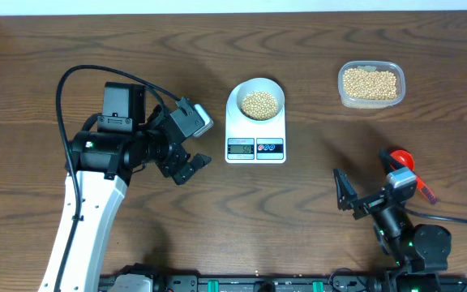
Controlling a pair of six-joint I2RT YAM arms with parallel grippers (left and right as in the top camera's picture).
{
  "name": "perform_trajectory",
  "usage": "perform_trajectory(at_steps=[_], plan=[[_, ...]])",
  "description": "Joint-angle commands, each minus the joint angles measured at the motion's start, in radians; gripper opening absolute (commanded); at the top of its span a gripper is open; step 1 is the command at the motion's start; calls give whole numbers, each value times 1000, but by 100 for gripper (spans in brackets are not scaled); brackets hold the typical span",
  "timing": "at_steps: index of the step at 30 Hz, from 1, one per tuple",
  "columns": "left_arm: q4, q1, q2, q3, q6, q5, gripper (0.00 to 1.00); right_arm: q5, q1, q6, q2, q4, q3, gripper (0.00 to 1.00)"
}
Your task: Scoop item into bowl and weigh 50g on scale
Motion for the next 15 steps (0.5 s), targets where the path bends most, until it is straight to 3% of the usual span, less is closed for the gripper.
perform_trajectory(at_steps=[1,15], plan=[[-3,5,-14,16,-5,-2,98,13,8,-13,-50,9,-40,99],[-3,5,-14,16,-5,-2,98,58,8,-110,-115,-3,-53,99]])
